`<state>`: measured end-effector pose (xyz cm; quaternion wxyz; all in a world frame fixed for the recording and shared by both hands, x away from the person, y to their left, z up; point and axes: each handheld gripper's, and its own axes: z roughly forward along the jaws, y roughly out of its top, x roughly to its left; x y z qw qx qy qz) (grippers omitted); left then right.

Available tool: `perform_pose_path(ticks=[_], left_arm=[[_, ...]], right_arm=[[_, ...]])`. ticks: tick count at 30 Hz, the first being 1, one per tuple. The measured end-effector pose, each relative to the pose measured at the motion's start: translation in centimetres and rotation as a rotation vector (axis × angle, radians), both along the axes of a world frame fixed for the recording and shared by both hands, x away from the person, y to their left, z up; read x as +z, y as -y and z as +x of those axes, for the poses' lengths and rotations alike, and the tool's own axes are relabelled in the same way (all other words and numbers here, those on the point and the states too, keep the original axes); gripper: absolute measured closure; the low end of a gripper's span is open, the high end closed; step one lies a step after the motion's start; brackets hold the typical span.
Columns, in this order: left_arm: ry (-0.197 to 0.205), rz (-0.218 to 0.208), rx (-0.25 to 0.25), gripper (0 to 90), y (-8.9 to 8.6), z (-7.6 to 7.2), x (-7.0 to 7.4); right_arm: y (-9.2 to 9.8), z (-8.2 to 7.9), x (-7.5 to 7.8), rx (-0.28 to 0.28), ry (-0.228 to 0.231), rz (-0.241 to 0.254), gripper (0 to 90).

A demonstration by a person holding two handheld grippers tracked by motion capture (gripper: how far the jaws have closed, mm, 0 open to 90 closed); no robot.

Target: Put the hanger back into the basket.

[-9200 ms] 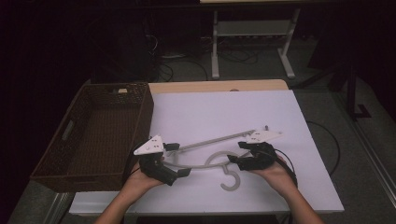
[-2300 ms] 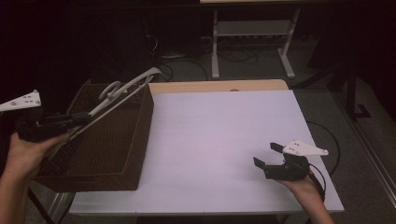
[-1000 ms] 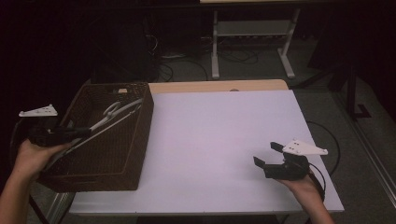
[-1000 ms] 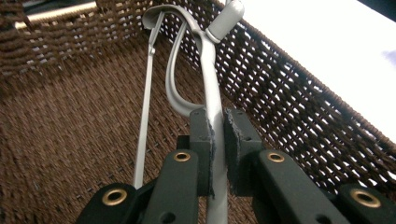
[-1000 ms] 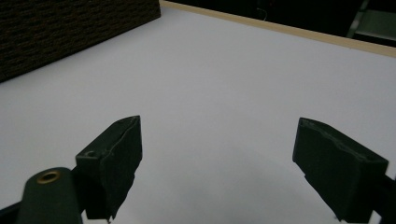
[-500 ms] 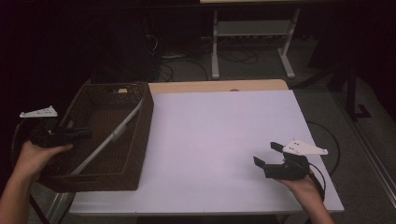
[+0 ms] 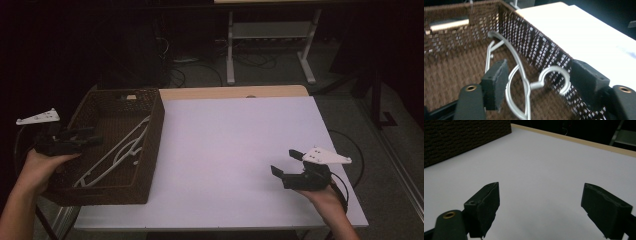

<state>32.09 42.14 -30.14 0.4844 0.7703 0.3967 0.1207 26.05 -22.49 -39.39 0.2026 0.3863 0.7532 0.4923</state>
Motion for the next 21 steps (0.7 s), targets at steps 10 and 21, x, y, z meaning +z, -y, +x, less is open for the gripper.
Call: perform_pose_path(ticks=[10, 21], left_arm=[[0.098, -0.037, -0.029, 12.5, 4.1, -0.6, 1.3], [0.171, -0.095, -0.090, 5.1, 8.9, -1.4, 1.5]], right_arm=[[-0.6, 0.8, 1.7, 0.025, 0.035, 0.011, 13.2], [-1.7, 1.9, 3.9, 0.063, 0.085, 0.035, 11.4]])
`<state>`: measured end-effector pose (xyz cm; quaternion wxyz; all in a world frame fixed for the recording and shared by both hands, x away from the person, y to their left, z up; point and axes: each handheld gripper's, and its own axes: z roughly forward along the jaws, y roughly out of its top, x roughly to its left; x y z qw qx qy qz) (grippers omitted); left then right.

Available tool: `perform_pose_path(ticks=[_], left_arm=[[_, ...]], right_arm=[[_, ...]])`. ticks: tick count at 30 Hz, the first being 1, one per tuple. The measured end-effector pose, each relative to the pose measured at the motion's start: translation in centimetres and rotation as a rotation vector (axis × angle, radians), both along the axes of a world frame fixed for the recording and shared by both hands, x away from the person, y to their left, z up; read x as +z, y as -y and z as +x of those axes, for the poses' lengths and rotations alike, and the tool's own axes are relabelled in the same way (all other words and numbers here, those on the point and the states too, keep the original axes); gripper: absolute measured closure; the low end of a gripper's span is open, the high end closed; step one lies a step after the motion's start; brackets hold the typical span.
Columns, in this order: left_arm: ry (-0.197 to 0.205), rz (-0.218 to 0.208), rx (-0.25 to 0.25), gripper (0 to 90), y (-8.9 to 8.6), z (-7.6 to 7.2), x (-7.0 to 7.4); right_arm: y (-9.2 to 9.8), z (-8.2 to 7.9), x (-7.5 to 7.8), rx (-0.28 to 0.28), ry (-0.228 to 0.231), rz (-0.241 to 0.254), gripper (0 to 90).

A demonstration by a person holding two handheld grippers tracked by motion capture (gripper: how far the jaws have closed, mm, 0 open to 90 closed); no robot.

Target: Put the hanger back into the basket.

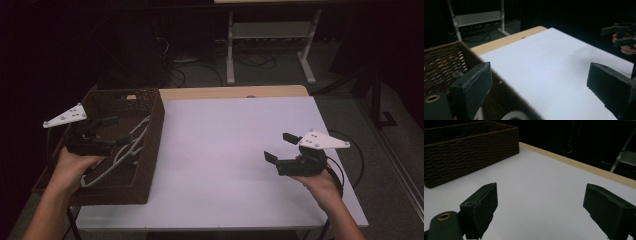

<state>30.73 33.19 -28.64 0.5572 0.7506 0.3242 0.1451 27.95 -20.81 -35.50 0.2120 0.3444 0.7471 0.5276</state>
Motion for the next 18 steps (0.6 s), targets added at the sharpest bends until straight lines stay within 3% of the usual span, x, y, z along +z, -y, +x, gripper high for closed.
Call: perform_pose_path(ticks=[6, 18], left_arm=[[0.039, -0.034, -0.036, 5.2, 2.4, -0.5, -0.1], [0.064, -0.064, -0.089, 5.2, 6.2, -0.4, -1.0]], right_arm=[[-0.7, 0.5, 1.2, 0.026, 0.026, 0.017, 10.8], [-1.7, 1.6, 3.4, 0.047, 0.076, 0.062, 10.5]])
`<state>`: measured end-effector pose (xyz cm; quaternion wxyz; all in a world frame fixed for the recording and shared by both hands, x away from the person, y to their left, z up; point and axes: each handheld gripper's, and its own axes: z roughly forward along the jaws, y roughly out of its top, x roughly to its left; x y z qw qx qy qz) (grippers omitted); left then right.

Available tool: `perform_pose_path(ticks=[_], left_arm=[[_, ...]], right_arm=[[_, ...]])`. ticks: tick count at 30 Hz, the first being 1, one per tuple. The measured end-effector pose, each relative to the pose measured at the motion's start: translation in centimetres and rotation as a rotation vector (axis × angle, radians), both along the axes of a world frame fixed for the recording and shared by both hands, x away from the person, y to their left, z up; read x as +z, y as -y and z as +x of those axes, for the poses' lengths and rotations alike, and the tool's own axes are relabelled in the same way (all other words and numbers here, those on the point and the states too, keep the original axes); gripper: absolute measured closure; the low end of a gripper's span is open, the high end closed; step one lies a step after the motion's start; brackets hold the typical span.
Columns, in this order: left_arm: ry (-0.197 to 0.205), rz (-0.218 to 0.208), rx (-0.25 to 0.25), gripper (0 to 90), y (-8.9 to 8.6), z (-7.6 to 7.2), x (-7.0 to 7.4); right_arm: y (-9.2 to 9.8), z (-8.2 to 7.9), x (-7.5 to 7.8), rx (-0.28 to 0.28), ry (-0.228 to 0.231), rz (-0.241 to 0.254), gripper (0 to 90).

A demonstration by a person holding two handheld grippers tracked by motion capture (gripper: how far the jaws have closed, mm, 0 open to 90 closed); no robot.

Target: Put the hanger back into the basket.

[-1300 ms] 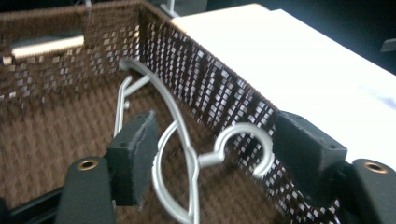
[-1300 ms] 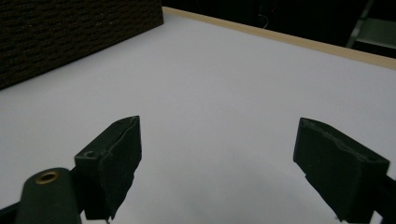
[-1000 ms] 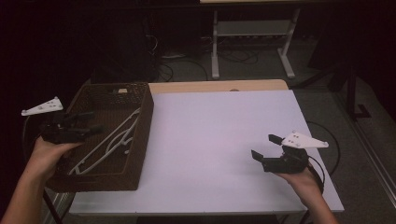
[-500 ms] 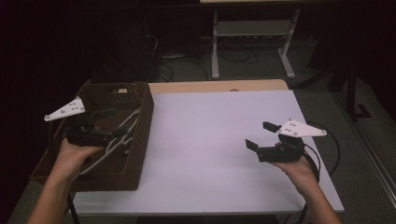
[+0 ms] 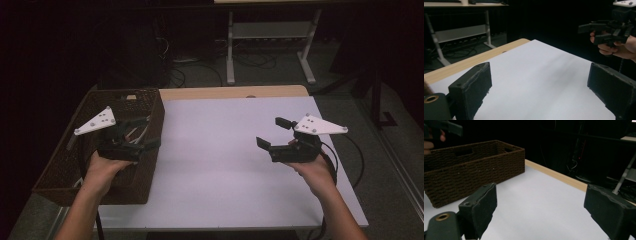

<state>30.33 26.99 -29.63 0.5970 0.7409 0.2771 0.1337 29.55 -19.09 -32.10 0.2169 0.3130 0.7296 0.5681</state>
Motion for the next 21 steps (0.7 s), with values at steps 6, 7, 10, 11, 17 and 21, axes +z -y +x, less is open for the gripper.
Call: perform_pose_path(ticks=[6, 7, 10, 11, 17, 21], left_arm=[[0.013, -0.013, -0.012, 5.2, 1.1, 0.1, -0.7], [0.013, -0.019, -0.013, 5.2, 1.2, 0.1, -0.9], [0.021, -0.020, -0.020, 5.2, 1.5, 0.2, -1.4], [0.016, -0.017, -0.019, 5.2, 1.6, 0.2, -1.6], [0.022, -0.021, -0.022, 5.2, 1.6, 0.2, -2.2], [0.025, -0.027, -0.016, 5.0, 1.4, 0.1, -2.5]], right_arm=[[-0.1, 0.2, 0.8, 0.014, 0.021, 0.009, 6.6], [-0.1, 0.2, 0.8, 0.011, 0.022, 0.010, 5.6], [0.0, 0.2, 0.8, 0.018, 0.025, 0.022, 1.7], [0.0, 0.2, 0.8, 0.021, 0.027, 0.024, 1.4], [0.0, 0.1, 0.9, 0.037, 0.025, 0.035, 0.7], [0.1, 0.2, 0.8, 0.039, 0.027, 0.032, 0.8]])
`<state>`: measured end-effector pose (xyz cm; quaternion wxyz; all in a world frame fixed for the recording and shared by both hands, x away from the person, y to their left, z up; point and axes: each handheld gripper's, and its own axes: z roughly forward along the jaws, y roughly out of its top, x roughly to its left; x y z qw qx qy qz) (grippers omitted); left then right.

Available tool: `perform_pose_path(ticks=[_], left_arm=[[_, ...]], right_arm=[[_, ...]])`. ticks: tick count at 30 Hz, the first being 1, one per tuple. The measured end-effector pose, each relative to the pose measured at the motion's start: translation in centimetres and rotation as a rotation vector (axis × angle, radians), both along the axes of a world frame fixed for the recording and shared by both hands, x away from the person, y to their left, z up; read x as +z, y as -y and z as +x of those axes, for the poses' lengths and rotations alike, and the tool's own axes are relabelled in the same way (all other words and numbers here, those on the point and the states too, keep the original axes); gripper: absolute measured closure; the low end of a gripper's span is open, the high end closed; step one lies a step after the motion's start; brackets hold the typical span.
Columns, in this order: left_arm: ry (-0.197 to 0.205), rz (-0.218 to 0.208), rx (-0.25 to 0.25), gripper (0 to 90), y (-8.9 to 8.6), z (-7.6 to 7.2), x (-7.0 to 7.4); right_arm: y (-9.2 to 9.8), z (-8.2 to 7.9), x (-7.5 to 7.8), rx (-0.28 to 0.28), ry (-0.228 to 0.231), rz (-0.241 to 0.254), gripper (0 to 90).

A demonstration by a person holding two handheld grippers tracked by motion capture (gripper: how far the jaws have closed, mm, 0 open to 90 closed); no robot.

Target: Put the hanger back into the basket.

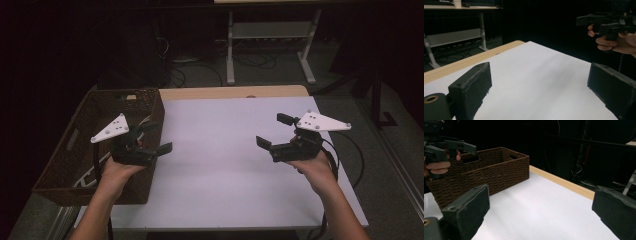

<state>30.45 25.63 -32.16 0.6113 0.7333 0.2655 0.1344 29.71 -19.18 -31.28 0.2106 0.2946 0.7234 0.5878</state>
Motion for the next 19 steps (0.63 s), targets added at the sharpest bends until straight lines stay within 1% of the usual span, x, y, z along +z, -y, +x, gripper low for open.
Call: perform_pose_path(ticks=[1, 3, 11, 19], left_arm=[[-0.002, -0.007, -0.001, 5.0, -0.01, 0.00, -0.07], [-0.001, 0.001, 0.001, 4.9, -0.06, -0.01, -0.19], [-0.007, -0.001, 0.003, 5.0, -0.12, 0.06, -0.59], [-0.009, -0.003, -0.001, 5.0, -0.07, 0.02, -0.54]], right_arm=[[0.00, -0.01, 0.00, 0.000, 0.000, 0.000, 0.8], [0.02, -0.03, -0.01, -0.001, -0.001, -0.001, 0.8], [-0.01, -0.04, -0.17, 0.002, -0.007, -0.006, 0.8], [-0.01, -0.05, -0.23, 0.004, -0.007, -0.005, 0.8]])
